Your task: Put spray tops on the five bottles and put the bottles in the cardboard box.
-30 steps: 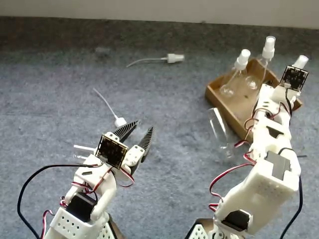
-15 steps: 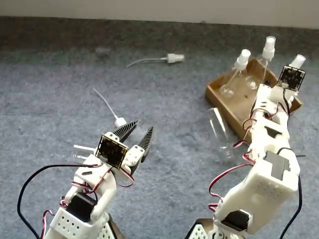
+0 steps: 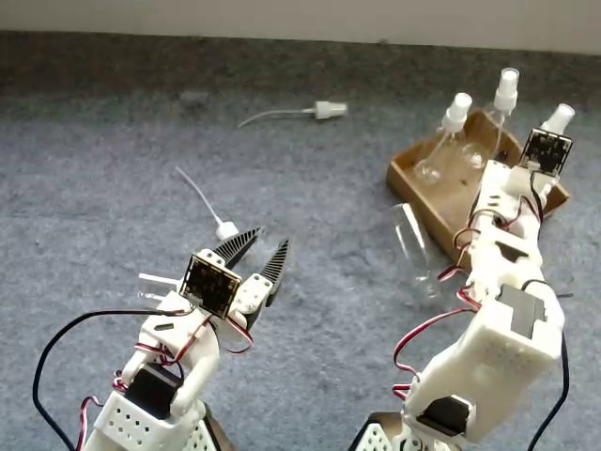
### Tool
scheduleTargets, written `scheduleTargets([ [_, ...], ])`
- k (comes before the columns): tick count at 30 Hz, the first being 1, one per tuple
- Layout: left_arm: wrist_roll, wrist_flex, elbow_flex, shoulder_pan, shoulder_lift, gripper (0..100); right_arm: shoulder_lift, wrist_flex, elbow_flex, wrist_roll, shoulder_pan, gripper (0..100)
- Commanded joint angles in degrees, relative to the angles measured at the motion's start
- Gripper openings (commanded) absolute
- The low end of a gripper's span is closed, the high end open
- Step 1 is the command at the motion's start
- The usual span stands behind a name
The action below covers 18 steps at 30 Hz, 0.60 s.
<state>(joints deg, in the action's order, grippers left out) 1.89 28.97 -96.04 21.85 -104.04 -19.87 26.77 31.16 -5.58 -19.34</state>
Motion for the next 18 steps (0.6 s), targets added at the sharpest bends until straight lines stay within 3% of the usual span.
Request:
scheduleTargets([
  [1,0.26,0.35,-1.01,-0.84,-0.75,10,-0.57,7.52,0.66,-4.31,0.84,17.4],
  [18,0.26,0.35,-1.01,-0.84,-0.75,10,-5.58,12.00,0.40,-4.92,-0.48,17.7],
])
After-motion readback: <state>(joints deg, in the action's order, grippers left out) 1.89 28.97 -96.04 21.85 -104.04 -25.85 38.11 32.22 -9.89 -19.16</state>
